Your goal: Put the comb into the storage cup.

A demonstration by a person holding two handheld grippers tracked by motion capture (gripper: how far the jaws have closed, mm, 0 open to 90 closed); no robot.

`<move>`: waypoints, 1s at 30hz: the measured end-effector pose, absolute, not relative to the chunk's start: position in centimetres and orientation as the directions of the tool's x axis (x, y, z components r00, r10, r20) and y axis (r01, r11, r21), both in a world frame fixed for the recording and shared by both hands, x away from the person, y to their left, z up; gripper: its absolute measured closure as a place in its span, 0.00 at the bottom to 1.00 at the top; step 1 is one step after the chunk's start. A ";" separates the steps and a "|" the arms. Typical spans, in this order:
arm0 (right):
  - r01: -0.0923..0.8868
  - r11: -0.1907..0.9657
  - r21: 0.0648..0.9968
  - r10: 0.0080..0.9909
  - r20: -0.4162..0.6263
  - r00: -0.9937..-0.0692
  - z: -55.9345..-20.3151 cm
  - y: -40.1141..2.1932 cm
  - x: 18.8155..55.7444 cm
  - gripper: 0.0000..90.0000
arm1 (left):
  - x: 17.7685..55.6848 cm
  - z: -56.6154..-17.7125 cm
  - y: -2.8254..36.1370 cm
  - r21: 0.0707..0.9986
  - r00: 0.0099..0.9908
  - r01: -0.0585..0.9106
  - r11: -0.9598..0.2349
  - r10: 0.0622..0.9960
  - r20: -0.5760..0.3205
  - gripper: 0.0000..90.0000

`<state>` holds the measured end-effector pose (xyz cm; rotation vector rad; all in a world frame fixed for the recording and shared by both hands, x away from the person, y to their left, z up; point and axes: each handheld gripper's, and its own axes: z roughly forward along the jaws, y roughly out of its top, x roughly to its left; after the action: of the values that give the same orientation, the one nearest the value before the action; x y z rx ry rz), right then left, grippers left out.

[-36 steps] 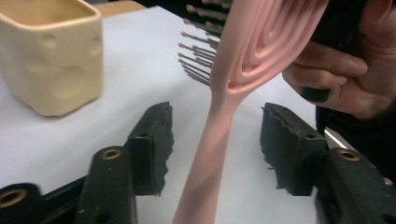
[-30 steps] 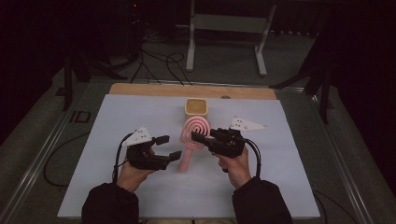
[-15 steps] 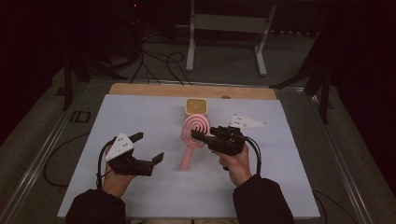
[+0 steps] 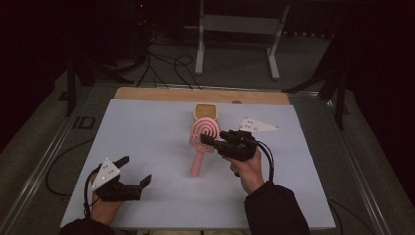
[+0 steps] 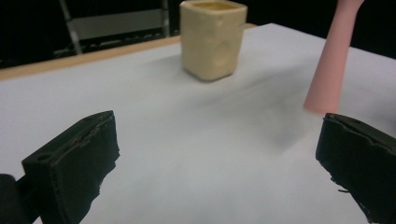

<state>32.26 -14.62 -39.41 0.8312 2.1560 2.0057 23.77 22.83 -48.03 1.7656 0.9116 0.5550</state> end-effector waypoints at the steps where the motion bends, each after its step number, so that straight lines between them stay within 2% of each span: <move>1: 0.329 -0.005 0.944 0.436 0.298 -0.849 -39.4 -14.6 32.3 0.72 | 23.6 -48.2 23.0 0.929 0.598 0.323 -0.181 0.800 -0.052 0.00; 5: 0.327 0.002 0.945 0.440 0.293 -0.849 -39.3 -14.3 32.5 0.72 | 23.4 -48.8 23.6 0.931 0.569 0.323 -0.172 0.821 -0.046 0.00; 8: 0.332 0.019 0.943 0.449 0.288 -0.846 -39.1 -13.8 32.7 0.72 | 23.2 -49.0 23.7 0.930 0.560 0.306 -0.205 0.829 -0.002 0.00; 30: 0.358 -0.005 0.934 0.488 0.315 -0.814 -38.1 -12.8 33.9 0.72 | 23.6 -50.4 23.6 0.924 0.512 0.339 -0.180 0.859 -0.021 0.00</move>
<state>33.86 -12.78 -38.09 0.9153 2.1409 1.9543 23.63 23.58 -50.37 1.7513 1.0110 0.6493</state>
